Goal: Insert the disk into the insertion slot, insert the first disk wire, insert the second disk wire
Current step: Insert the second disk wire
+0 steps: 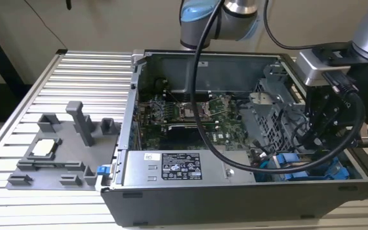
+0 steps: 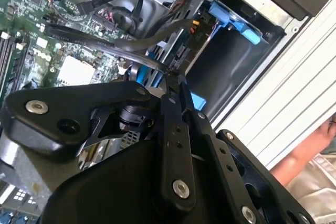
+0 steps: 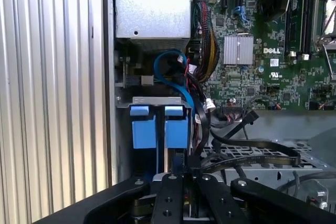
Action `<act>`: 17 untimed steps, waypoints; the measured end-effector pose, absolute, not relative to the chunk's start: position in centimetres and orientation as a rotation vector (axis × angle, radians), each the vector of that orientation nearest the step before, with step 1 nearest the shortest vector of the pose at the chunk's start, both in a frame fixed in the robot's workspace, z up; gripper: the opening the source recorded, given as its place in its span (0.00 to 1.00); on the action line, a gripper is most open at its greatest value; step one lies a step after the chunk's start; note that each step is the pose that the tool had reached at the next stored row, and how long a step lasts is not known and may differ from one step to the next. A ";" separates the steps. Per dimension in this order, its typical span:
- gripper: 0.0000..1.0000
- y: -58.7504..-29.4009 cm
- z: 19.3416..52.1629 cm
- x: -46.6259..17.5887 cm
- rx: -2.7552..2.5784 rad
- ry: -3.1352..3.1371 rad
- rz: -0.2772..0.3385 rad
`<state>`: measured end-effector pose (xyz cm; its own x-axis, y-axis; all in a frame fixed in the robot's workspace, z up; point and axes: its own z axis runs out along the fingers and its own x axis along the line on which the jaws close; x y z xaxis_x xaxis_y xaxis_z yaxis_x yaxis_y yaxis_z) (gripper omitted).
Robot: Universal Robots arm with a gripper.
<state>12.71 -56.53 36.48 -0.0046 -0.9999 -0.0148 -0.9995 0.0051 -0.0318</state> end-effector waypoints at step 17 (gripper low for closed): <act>0.16 -57.3 36.1 13.8 -2.171 2.237 0.022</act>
